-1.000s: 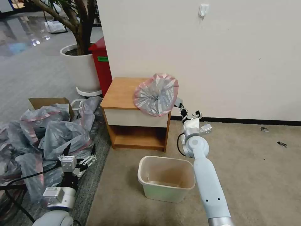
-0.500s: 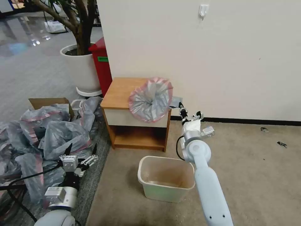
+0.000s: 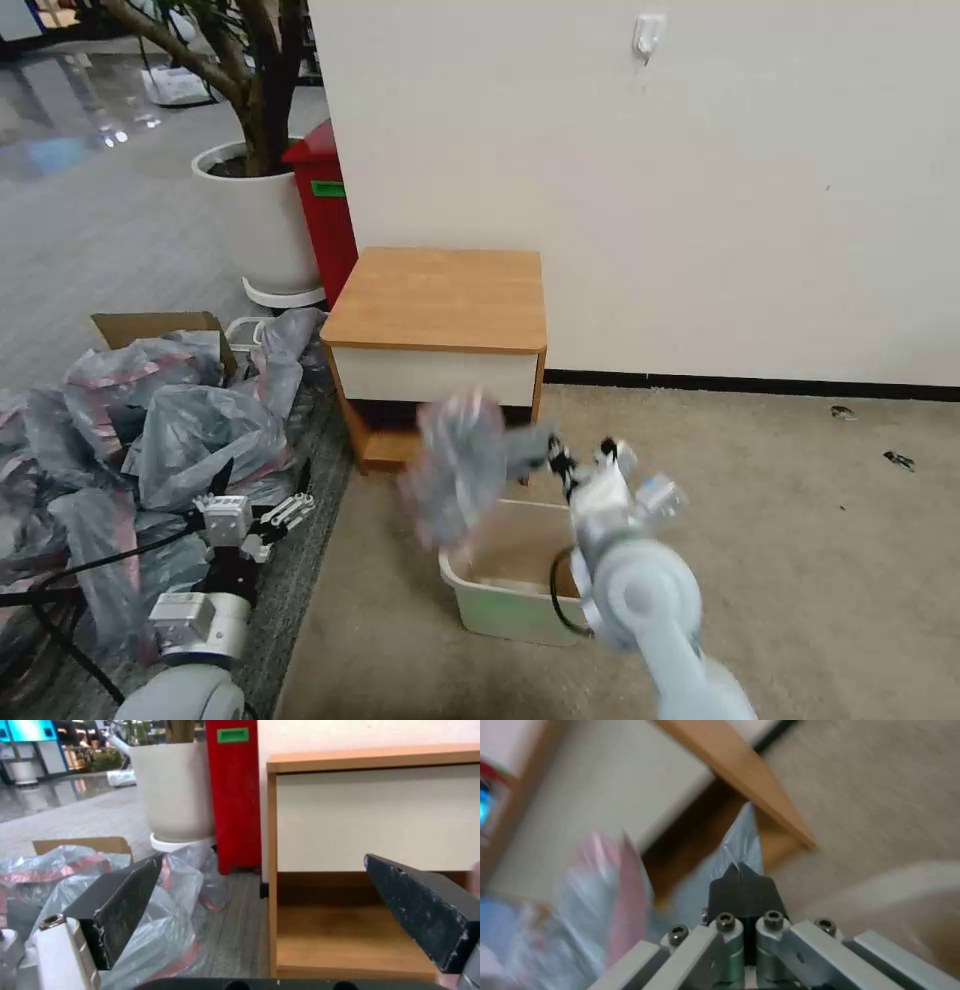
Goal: Pick up the garbage bag from the table and place it over the trash can.
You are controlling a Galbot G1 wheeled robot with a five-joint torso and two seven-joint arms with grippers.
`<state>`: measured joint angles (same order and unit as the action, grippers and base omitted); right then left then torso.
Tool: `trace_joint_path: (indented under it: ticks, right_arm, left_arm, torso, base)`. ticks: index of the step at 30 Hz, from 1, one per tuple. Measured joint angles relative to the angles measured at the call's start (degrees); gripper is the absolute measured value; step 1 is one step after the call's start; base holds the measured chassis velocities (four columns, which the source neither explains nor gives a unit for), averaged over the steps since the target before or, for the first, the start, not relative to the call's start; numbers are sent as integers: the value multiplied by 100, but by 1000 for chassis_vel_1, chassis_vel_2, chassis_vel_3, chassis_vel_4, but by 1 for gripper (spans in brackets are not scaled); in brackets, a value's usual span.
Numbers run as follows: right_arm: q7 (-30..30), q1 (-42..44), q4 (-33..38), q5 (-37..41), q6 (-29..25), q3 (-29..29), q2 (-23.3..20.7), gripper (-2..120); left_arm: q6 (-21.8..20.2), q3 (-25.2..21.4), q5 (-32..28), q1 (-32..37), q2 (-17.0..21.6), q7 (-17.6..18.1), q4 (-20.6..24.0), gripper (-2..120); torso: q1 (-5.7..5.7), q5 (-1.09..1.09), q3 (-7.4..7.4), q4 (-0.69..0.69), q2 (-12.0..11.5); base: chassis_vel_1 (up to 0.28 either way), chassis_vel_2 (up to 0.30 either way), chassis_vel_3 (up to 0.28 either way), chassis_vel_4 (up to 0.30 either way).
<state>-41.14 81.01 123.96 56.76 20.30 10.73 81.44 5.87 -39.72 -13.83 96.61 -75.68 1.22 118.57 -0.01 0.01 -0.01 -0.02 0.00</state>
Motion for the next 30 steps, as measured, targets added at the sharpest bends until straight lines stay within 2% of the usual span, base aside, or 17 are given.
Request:
trace_joint_path:
  ticks: [10, 24, 25, 27, 29, 30]
  right_arm:
    - [91, 551, 221, -472, 291, -112, -62, 0]
    - [118, 815, 158, -996, 171, -244, 55, 0]
    - [118, 836, 147, -1067, 157, -253, 67, 6]
    - [118, 850, 141, -1106, 142, -260, 72, 7]
    - [119, 891, 137, -1205, 101, -269, 87, 18]
    - [119, 891, 137, -1205, 101, -269, 87, 18]
  left_arm:
    - [8, 10, -25, -32, 2, 11, -39, 100]
    - [45, 82, -35, 34, 16, 12, 25, 100]
    - [45, 97, -38, 44, 25, 11, 29, 100]
    - [45, 103, -39, 50, 36, 10, 30, 100]
    - [51, 130, -41, 64, 98, 2, 27, 100]
    - [51, 130, -41, 64, 98, 2, 27, 100]
  torso:
    - [0, 0, 0, 1, 0]
    - [0, -1, 0, 2, 0]
    - [0, -1, 0, 2, 0]
    - [0, -1, 0, 2, 0]
    - [0, -1, 0, 2, 0]
    - [0, -1, 0, 2, 0]
  base:
    - [0, 0, 0, 0]
    - [0, 0, 0, 0]
    - [0, 0, 0, 0]
    - [0, 0, 0, 0]
    - [0, 0, 0, 0]
    - [0, 0, 0, 0]
